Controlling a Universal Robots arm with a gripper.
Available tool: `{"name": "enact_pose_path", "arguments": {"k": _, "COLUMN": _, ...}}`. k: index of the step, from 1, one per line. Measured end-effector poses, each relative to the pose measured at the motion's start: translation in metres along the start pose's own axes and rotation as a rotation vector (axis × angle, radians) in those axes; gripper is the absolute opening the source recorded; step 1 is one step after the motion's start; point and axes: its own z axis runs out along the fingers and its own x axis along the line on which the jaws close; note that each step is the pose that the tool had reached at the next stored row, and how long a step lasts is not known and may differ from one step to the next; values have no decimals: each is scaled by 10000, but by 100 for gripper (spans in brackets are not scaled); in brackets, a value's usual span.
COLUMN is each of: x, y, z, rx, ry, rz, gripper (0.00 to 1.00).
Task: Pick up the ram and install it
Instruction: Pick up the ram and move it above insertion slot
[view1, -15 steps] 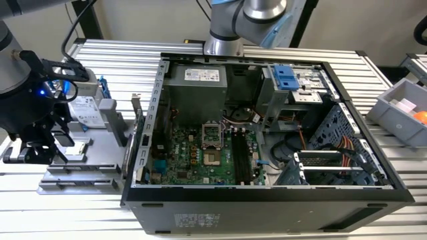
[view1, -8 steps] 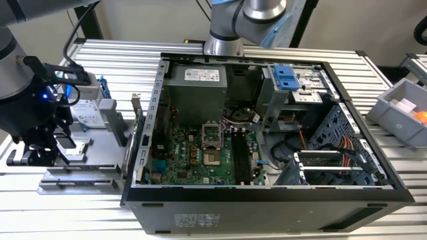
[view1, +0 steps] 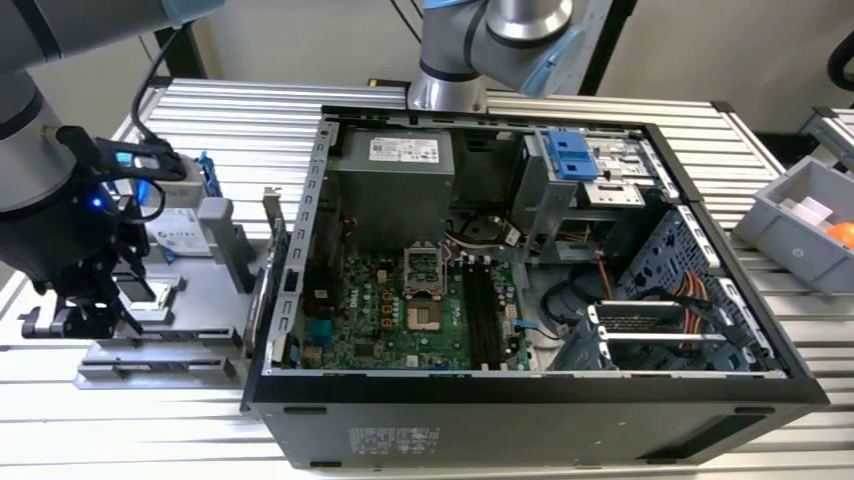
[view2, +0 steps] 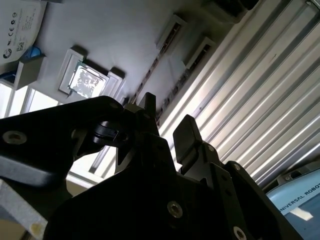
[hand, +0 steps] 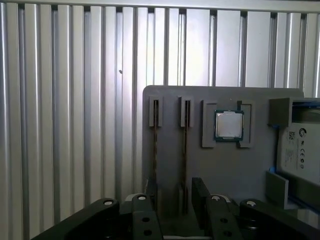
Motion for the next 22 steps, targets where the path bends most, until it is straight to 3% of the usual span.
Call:
{"name": "enact_pose_path", "arguments": {"k": 17, "x": 7, "y": -2, "z": 210, "rx": 0, "ry": 42, "rz": -1, "gripper": 100}}
{"name": "enact_pose_path", "arguments": {"k": 22, "x": 8, "y": -2, "z": 243, "rx": -2, "ry": 45, "rz": 0, "gripper": 100}}
